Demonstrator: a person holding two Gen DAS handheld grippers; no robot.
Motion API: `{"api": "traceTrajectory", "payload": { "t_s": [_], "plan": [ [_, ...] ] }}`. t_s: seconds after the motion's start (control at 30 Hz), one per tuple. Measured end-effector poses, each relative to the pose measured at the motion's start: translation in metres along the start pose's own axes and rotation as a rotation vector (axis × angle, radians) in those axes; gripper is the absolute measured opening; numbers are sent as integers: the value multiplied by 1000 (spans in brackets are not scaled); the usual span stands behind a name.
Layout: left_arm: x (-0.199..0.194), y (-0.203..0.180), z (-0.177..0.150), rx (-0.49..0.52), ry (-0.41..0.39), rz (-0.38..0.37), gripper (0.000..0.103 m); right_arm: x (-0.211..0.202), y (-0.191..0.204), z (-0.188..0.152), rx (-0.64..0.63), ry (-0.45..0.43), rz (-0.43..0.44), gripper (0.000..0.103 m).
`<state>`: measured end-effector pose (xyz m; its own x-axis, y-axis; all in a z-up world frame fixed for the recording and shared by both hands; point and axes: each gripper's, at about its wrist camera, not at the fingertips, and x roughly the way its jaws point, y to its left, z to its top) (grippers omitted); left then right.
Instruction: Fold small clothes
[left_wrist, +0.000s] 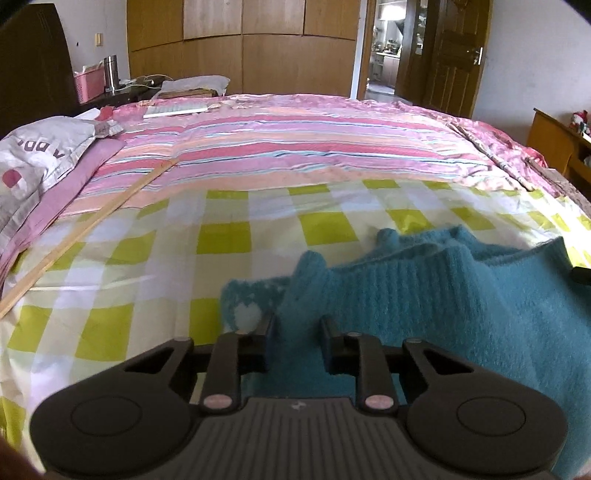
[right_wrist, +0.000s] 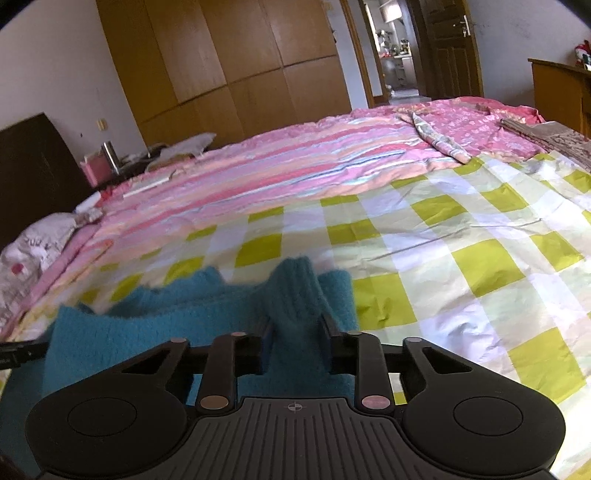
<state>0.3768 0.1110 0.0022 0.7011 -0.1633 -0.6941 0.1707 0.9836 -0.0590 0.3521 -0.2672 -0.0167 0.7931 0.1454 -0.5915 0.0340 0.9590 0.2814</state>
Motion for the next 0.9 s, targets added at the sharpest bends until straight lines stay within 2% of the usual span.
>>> {"api": "traceTrajectory", "payload": {
  "t_s": [0.17,0.3,0.37,0.4,0.47,0.5,0.53,0.73,0.8,0.9],
  "plan": [
    [3,-11,-4,78,-16,43,37,-3,0,0,-2,3,41,28],
    [7,-8,-1,52,-19,40,38,4,6,-2,-36,23,43,29],
    [5,-7,-1,41,-24,33,28,7,8,-1,-43,30,41,29],
    [3,-6,-2,41,-30,31,25,7,8,0,-45,35,37,27],
    [-4,-6,-4,34,-52,34,19,6,8,1,-43,33,21,15],
    [-8,-5,-5,27,-64,35,19,4,7,3,-38,27,22,9],
    [-13,-3,-5,20,-79,37,18,0,7,5,-27,14,24,7],
    [-44,16,-9,-94,-191,25,18,-38,4,26,17,-129,65,5],
    [-36,15,-12,-91,-184,53,18,-37,4,29,21,-161,46,5],
    [-16,13,-18,-97,-143,83,18,-7,-2,22,28,-102,-43,5]
  ]
}}
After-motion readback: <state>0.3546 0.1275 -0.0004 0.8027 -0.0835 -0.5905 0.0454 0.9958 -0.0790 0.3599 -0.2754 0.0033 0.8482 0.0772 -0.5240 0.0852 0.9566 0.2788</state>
